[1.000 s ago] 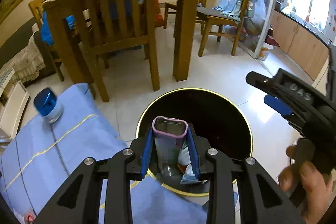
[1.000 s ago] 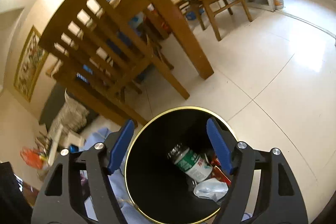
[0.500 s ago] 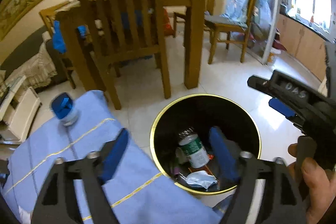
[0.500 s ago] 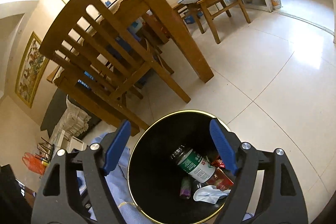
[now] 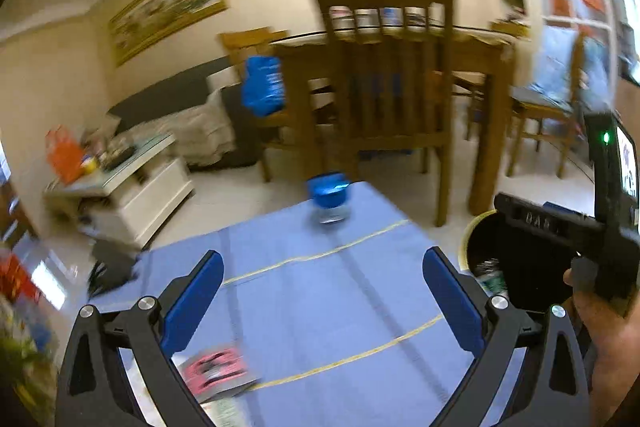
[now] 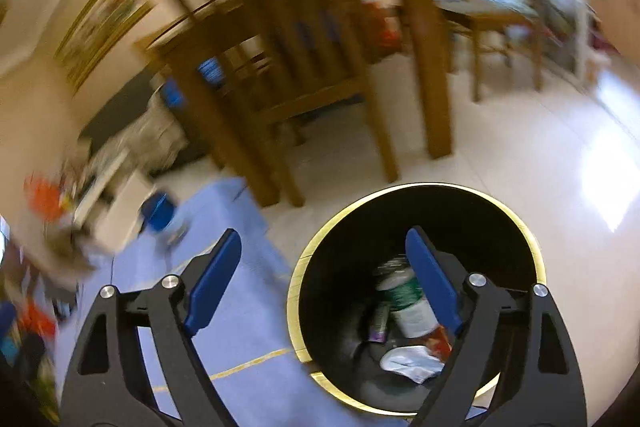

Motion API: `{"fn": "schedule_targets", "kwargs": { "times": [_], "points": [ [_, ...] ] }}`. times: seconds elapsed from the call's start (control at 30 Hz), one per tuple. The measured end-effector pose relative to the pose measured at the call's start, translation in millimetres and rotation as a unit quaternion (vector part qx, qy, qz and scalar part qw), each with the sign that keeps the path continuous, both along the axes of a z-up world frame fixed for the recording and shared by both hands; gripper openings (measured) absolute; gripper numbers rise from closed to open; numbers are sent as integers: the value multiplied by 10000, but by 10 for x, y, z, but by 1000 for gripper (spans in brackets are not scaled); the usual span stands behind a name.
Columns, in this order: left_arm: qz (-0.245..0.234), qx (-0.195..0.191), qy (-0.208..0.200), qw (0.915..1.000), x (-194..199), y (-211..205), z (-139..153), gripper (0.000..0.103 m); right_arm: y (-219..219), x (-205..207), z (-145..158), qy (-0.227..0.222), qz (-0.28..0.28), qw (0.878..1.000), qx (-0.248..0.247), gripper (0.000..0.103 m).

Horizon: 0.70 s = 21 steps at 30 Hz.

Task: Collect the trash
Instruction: 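Move the right tool to the gold cap while the left tool approaches the white tissue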

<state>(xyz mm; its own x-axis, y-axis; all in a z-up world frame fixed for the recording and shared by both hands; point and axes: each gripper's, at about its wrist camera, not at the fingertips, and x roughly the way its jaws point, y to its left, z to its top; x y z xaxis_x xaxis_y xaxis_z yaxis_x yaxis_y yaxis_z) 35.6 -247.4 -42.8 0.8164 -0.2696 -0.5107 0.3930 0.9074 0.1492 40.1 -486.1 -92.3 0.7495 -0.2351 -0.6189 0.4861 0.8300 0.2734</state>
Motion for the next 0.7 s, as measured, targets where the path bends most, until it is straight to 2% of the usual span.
{"fn": "schedule_targets", "kwargs": {
  "times": [0.1, 0.23, 0.37, 0.47, 0.63, 0.7],
  "points": [
    [359, -154, -19, 9992, 45, 427, 62, 96, 456, 228, 7, 84, 628, 9975, -316, 84],
    [869, -314, -75, 9957, 86, 983, 140, 96, 1041, 463, -15, 190, 1422, 9878, -613, 85],
    [1226, -397, 23, 9917, 167, 1395, 111, 96, 1624, 668, -67, 338, 2247, 9719, -613, 85],
    [1546, -270, 57, 9876, 224, 1648, 40, 96, 1997, 786, -106, 484, 2828, 9570, -423, 85],
    [2277, -30, 197, 9735, 340, 2316, -211, 96, 2597, 889, -293, 959, 3652, 9259, -145, 66],
    [2477, -119, 398, 9680, 389, 2568, -295, 96, 2750, 921, -379, 1110, 3805, 9181, 57, 65]
  ]
}}
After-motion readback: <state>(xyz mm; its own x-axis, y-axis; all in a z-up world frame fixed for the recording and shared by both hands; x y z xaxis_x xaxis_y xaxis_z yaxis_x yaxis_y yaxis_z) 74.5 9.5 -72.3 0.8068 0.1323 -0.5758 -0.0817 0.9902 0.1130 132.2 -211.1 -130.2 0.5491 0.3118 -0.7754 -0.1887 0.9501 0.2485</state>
